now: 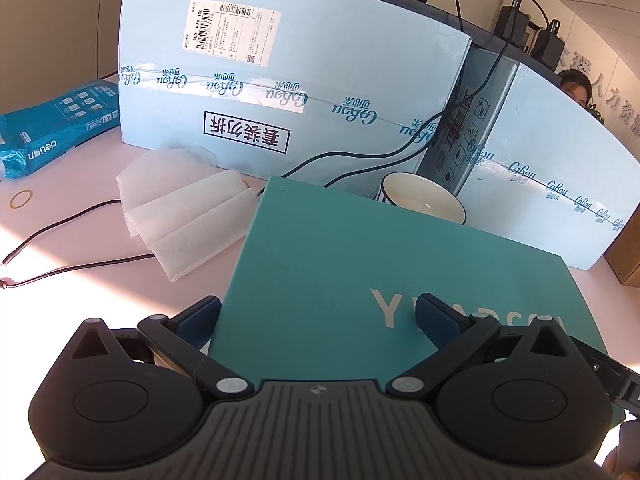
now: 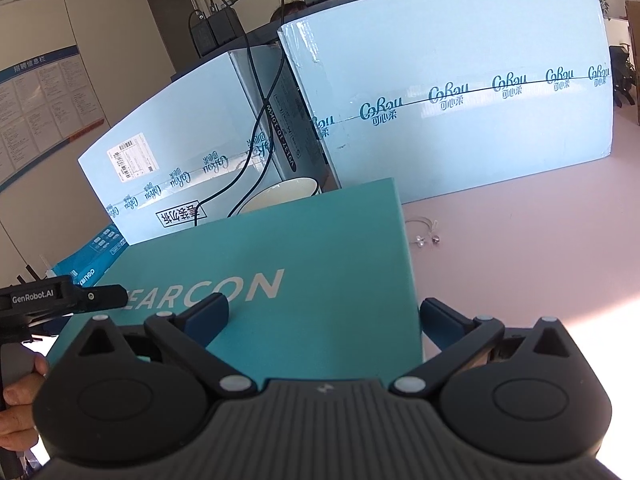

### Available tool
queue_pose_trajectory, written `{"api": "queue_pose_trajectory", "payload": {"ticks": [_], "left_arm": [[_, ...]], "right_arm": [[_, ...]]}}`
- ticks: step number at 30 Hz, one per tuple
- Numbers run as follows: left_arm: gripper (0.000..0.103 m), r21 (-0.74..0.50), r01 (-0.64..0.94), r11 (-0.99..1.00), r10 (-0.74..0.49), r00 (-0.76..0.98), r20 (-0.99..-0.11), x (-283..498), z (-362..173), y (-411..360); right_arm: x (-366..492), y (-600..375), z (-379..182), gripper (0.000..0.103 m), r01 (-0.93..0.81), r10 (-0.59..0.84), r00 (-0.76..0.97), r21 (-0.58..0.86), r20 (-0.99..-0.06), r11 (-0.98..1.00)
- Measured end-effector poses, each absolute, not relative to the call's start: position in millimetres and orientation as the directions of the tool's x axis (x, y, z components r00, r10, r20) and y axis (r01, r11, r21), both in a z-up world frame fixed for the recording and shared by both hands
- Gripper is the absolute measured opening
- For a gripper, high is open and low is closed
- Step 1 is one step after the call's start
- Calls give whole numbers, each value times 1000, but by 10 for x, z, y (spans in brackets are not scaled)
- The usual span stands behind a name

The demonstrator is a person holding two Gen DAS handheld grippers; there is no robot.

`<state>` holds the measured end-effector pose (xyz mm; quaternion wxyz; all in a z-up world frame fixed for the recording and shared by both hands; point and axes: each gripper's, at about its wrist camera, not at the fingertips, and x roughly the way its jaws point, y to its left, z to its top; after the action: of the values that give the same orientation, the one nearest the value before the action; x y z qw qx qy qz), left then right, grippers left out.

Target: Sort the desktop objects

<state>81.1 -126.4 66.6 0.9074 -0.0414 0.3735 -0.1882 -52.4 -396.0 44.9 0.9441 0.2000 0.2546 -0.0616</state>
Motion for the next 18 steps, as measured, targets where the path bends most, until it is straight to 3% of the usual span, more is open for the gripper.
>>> {"api": "queue_pose_trajectory", "payload": {"ticks": [18], "left_arm": [[103,-192,336,922,-376,656,-655,808,656,-1280]], "right_arm": [[-509,-3949,455,103,214,-13,856,331,-516,919]]}}
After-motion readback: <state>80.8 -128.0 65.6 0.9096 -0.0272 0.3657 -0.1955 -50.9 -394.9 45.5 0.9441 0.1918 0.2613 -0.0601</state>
